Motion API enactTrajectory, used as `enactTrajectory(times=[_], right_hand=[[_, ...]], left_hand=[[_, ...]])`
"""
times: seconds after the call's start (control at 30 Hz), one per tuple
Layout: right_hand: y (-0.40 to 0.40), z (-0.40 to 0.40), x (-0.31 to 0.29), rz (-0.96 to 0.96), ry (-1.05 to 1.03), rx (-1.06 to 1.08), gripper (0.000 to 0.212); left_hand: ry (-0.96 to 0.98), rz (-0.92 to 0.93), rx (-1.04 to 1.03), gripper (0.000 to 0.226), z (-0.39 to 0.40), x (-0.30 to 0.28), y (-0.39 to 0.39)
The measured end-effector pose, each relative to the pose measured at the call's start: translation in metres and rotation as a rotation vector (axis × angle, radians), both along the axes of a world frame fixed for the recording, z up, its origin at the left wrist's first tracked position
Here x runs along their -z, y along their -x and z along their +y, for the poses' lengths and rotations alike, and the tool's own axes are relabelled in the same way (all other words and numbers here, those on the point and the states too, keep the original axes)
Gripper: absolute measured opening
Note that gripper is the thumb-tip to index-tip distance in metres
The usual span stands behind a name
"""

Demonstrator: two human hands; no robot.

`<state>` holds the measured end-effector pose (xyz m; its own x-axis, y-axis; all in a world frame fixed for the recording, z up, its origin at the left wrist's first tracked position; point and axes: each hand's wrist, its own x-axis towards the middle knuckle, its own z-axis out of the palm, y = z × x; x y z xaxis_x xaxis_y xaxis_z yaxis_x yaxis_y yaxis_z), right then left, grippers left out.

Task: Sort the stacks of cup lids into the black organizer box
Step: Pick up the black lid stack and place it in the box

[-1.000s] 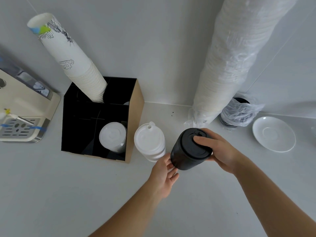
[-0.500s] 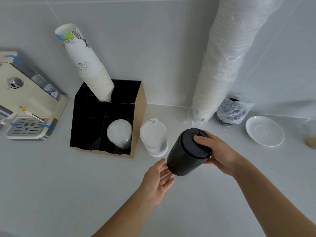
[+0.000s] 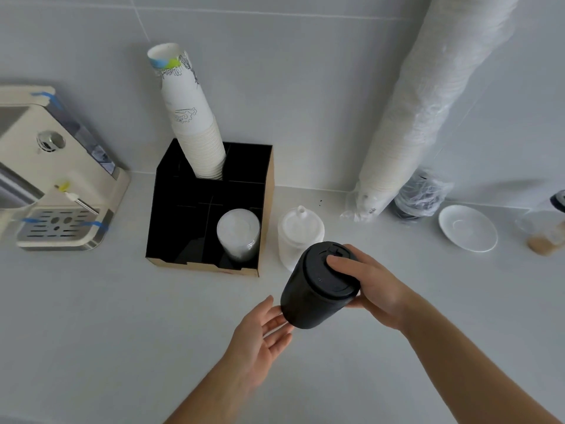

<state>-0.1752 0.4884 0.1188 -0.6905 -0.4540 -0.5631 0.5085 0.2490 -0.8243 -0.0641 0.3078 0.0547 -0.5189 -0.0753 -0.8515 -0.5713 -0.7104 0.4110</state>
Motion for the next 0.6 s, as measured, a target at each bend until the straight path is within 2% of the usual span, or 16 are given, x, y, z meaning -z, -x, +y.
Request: enactTrajectory(times=[0.5,0.6], right_hand=[[-0.031,-0.147,-0.030,0.124,0.040,-0.120,0.026],[-0.026,-0.173,-0.031,0.164,0.015,-0.103,0.037]], left_hand=[[0.027,0.110,-0.187,0.040,-0.131,-0.008,-0.037],[0.040,0.143,-0.216,0.041,-0.155,-0.008,-0.033]])
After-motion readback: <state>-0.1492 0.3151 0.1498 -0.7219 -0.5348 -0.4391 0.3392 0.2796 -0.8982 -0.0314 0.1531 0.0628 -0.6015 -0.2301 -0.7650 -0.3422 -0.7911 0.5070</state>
